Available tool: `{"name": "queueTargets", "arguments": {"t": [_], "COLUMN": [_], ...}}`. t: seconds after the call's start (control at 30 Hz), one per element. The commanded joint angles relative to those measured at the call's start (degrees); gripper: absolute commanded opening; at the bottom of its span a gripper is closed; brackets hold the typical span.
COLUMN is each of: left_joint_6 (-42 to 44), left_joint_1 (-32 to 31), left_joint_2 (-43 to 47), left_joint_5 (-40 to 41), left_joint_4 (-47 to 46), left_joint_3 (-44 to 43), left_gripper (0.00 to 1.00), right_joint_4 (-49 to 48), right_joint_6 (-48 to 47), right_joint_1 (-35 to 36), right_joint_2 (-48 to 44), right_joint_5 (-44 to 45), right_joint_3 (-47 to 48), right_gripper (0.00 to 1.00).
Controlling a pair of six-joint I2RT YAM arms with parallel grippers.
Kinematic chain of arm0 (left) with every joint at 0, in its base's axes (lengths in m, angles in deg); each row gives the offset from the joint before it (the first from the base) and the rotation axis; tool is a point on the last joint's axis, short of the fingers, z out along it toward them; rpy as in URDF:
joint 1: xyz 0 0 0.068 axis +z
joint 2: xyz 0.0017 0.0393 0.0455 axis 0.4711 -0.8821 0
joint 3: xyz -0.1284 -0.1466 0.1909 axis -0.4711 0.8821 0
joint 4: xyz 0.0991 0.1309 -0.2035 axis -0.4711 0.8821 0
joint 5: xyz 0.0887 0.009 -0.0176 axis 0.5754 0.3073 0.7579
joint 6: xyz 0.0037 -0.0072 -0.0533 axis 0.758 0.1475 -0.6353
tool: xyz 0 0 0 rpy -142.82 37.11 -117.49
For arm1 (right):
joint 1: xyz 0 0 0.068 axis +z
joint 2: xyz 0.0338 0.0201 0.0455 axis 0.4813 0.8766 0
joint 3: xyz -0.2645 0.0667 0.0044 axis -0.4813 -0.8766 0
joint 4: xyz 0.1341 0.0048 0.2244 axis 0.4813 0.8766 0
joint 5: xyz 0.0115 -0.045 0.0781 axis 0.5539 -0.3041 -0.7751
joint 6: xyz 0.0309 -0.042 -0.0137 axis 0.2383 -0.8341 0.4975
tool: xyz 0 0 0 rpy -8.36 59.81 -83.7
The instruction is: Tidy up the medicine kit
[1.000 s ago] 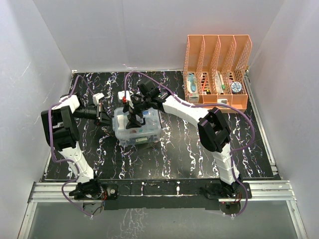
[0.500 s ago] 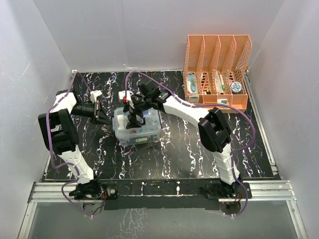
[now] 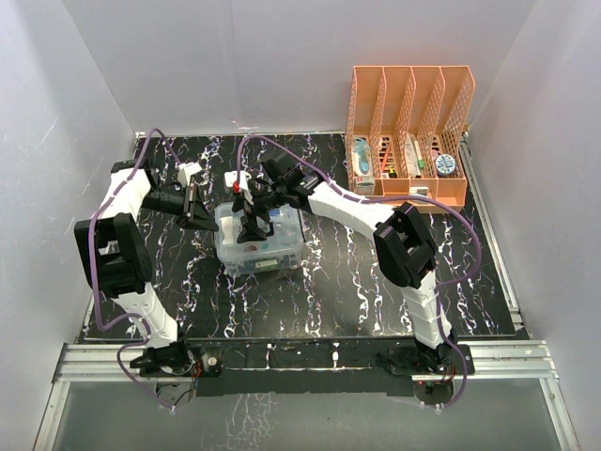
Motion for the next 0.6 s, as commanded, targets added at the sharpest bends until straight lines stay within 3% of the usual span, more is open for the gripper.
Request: {"name": "queueTargets", "arguments": {"t": [0.0, 0.27, 0.57], "left_joint_6": [-2.71, -4.26, -9.05], "left_joint_1": [-2.10, -3.14, -2.97], "left_joint_2": [3.33, 3.85, 4.94], "left_joint_5": [-2.93, -3.12, 3.96], "left_joint_4": [0.13, -0.94, 0.66], "left_joint_3": [-0.12, -2.96, -27.21], "left_gripper": [0.00, 0.00, 0.00], "right_joint_4": [14.30, 12.87, 11.82], "right_joint_6": [-3.84, -3.34, 1.17], "right_joint_1": [-0.75, -0.69, -1.11], "right_joint_2": [8.73, 7.70, -1.10], "right_joint_5": [15.44, 15.16, 16.86], "right_joint_3": [-7.60, -9.76, -6.24], "right_gripper": [0.98, 0.98, 0.98]}}
